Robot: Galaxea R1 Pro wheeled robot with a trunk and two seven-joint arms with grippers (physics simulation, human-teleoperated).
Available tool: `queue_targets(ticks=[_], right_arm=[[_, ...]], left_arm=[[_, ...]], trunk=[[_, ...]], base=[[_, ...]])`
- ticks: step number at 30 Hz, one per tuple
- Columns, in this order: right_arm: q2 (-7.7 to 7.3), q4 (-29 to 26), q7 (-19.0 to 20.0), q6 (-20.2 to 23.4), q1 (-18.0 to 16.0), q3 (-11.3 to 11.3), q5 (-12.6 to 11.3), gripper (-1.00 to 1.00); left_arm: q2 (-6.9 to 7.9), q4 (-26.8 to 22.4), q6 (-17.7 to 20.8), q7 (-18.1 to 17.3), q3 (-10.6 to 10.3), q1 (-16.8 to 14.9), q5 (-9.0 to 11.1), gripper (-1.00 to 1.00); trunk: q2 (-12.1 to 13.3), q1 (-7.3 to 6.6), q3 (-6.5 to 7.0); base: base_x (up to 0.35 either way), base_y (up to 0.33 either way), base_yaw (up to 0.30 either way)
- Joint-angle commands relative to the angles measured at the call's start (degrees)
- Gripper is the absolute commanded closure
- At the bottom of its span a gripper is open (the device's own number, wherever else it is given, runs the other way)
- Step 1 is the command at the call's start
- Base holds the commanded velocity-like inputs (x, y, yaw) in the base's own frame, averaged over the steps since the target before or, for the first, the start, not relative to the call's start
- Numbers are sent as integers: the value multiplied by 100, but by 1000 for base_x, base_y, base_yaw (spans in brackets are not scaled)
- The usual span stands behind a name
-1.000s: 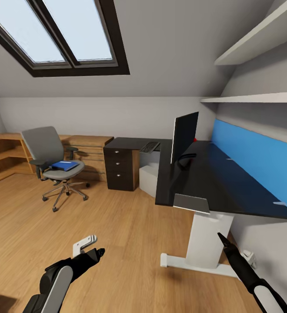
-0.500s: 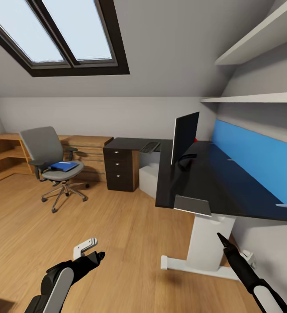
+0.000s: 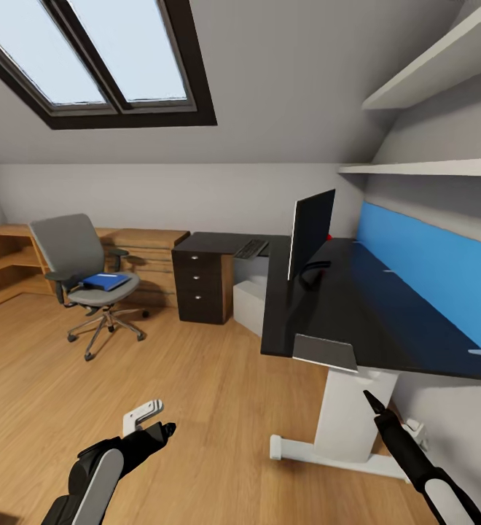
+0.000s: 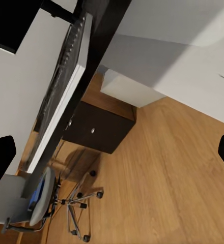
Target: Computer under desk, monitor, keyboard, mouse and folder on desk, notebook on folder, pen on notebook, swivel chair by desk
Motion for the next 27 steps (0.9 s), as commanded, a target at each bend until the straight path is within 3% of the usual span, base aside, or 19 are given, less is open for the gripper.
queue_targets(ticks=[1,16,27], right_arm=[[1,1,18,52,-3,-13,-59,-100],[-2,4,13,29,-3,-13,-57,-100],[1,13,9,27,-3,-13,-57,-100]], left_arm=[[0,-6,10,58,-2,-4,61,-100],[0,3,14,57,-2,-4,82,-100],[13,5,10,42,21,-4,95,-100]], trunk=[[38,-23,12],[640,-353,282],[640,-353,282]], base=[[4,0,0],[0,0,0],[0,0,0]])
